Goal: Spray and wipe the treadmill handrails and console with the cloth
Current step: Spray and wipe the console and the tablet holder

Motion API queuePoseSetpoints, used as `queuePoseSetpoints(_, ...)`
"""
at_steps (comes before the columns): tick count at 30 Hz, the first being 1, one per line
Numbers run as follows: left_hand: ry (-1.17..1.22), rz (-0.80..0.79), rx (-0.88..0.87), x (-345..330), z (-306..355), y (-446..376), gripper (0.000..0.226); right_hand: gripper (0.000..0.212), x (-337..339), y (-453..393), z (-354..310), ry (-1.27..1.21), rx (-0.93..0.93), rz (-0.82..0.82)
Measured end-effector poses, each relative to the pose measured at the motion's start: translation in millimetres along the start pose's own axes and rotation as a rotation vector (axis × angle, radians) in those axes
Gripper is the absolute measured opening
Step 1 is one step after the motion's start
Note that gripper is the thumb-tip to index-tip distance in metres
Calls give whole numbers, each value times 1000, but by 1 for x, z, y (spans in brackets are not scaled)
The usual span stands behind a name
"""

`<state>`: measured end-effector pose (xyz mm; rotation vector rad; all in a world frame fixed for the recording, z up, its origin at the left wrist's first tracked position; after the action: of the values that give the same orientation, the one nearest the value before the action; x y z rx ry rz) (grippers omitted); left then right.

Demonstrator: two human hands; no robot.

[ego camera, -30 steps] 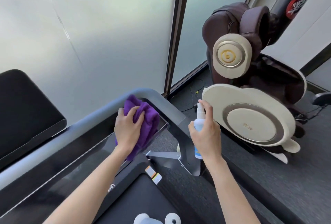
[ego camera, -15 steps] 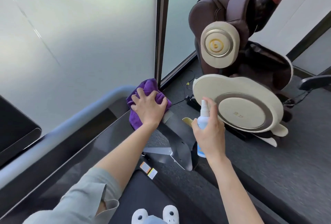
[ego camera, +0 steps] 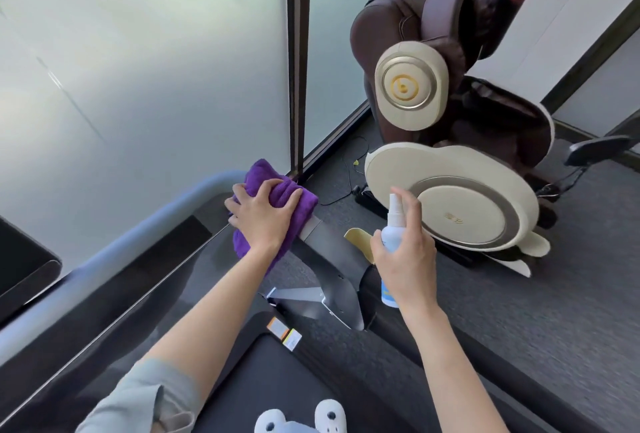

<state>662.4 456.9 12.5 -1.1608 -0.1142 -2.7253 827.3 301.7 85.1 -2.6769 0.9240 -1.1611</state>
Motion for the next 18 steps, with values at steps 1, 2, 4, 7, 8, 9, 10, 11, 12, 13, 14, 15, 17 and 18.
queuePoseSetpoints(1,-14,6,15,-4,3,0,46,61,1,2,3,3,-5,8)
queuePoseSetpoints(2,-8,19,30,-7,4,2,47,60,3,4,5,6,-8,13)
queuePoseSetpoints(4,26,39,43,-12,4,11,45,60,5,7,11,13,-23,14)
queuePoseSetpoints(7,122,37,44,-18,4,34,35,61,6,11,17,8,-37,8)
queuePoseSetpoints(8,150,33,39,-19,5,45,32,61,7,13,18,4,-38,6)
queuePoseSetpoints(9,178,27,26,-21,5,56,30,61,8,14,17,0,-37,8)
queuePoseSetpoints(10,212,15,5,-23,6,67,28,60,9,14,17,-2,-34,9)
queuePoseSetpoints(11,252,1,-21,-24,6,76,26,60,10,14,16,-1,-31,12)
queuePoseSetpoints(12,288,-17,-48,-24,6,84,23,60,10,14,15,0,-28,18)
queuePoseSetpoints(13,319,-33,-69,-23,6,88,21,59,11,13,13,-1,-22,23)
queuePoseSetpoints(14,346,-41,-77,-19,7,86,19,59,13,12,12,-5,-17,30)
queuePoseSetpoints(15,366,-29,-69,-14,7,79,18,59,14,10,11,-10,-14,36)
queuePoseSetpoints(17,359,25,-15,-5,8,53,20,60,16,6,12,-12,-14,41)
queuePoseSetpoints(18,315,36,16,-2,9,38,23,60,16,4,12,-11,-12,40)
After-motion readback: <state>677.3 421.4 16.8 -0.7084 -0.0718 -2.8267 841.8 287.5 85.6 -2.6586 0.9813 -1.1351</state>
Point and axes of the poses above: each hand's wrist, its own y-axis away from the middle knuckle, its own x-axis out of the back of the hand, z = x × y, the point moved 3 cm from there along -y, towards the middle knuckle, and after that the axes turned 3 degrees about x, right-handed, at the moved point
